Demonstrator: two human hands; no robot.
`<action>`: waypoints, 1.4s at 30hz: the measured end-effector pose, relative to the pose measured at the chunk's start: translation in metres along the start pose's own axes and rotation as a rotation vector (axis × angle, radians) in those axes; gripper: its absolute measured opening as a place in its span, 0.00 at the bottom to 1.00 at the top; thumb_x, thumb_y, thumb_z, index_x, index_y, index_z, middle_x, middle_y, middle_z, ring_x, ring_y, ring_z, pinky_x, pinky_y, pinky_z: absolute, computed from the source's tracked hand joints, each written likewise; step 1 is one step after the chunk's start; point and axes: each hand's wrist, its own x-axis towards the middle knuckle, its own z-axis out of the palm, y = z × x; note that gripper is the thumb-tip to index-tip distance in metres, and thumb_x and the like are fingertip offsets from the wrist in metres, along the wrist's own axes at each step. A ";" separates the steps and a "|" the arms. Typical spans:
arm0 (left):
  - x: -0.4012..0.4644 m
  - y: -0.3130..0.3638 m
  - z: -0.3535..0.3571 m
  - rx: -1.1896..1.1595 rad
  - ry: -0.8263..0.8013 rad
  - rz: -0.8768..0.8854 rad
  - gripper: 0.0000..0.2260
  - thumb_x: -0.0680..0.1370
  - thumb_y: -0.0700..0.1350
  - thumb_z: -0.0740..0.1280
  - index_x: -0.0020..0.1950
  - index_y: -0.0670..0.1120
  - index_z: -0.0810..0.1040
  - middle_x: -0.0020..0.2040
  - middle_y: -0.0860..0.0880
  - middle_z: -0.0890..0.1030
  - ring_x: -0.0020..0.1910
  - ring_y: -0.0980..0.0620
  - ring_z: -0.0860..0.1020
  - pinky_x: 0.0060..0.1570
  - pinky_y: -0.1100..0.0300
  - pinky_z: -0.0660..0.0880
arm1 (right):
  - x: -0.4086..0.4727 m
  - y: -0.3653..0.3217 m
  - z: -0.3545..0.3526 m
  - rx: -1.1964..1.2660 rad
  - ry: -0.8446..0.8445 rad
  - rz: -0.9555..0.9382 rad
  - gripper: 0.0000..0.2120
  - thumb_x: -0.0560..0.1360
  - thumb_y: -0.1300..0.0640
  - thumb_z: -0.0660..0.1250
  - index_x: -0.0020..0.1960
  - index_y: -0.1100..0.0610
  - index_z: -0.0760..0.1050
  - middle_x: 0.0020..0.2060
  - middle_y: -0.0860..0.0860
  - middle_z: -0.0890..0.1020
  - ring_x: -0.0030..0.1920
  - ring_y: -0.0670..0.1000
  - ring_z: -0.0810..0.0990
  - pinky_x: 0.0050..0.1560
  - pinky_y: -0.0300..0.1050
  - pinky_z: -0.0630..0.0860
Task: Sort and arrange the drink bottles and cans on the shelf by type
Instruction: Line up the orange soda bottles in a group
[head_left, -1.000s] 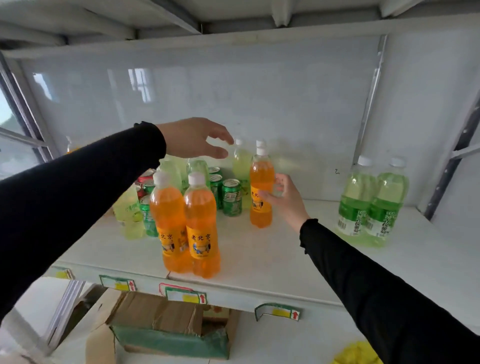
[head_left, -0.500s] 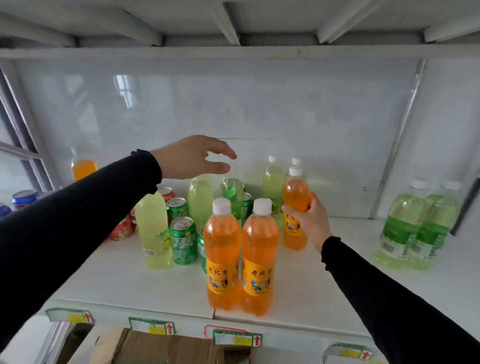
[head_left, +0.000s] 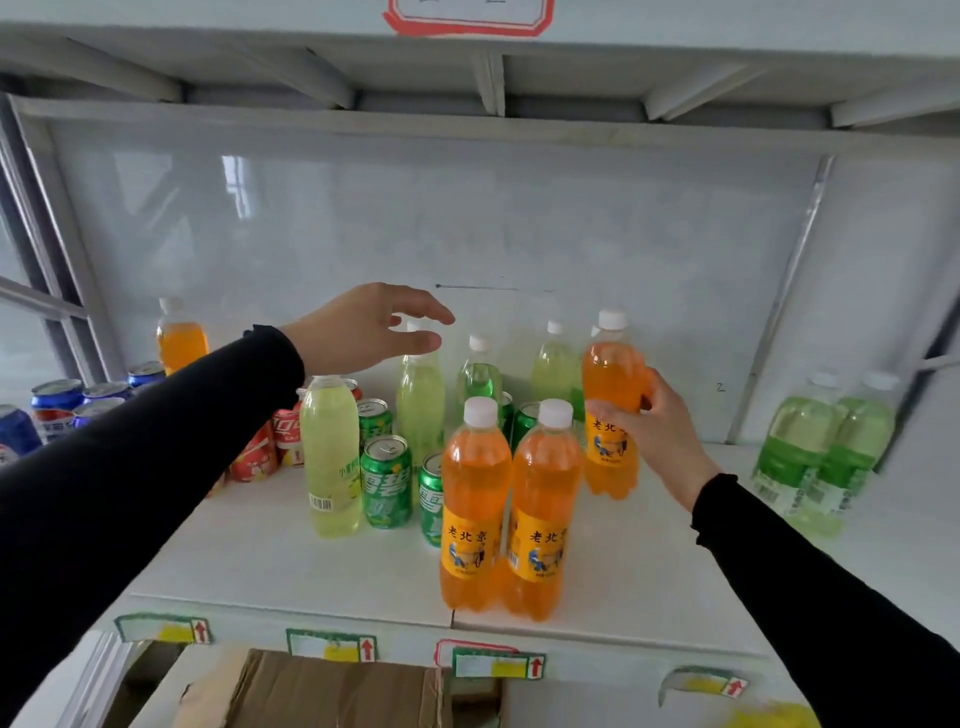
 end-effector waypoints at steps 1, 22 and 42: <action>-0.002 0.000 0.000 -0.010 0.000 0.018 0.11 0.79 0.52 0.69 0.62 0.59 0.81 0.63 0.62 0.79 0.64 0.64 0.75 0.69 0.61 0.68 | -0.009 -0.005 -0.003 -0.004 0.020 -0.004 0.27 0.71 0.52 0.77 0.67 0.50 0.72 0.54 0.43 0.81 0.51 0.41 0.80 0.45 0.39 0.76; -0.237 -0.074 -0.078 -0.108 -0.016 0.143 0.12 0.79 0.51 0.70 0.61 0.55 0.81 0.61 0.57 0.80 0.61 0.56 0.77 0.67 0.51 0.73 | -0.283 -0.169 0.198 0.045 0.139 -0.042 0.24 0.72 0.50 0.77 0.65 0.46 0.75 0.52 0.42 0.85 0.48 0.40 0.85 0.41 0.33 0.80; -0.192 -0.325 -0.159 0.034 0.098 -0.293 0.17 0.78 0.48 0.72 0.66 0.48 0.79 0.62 0.48 0.80 0.60 0.48 0.78 0.62 0.52 0.74 | -0.158 -0.157 0.414 0.140 -0.145 0.024 0.20 0.69 0.49 0.78 0.57 0.40 0.74 0.47 0.35 0.84 0.45 0.33 0.83 0.41 0.31 0.76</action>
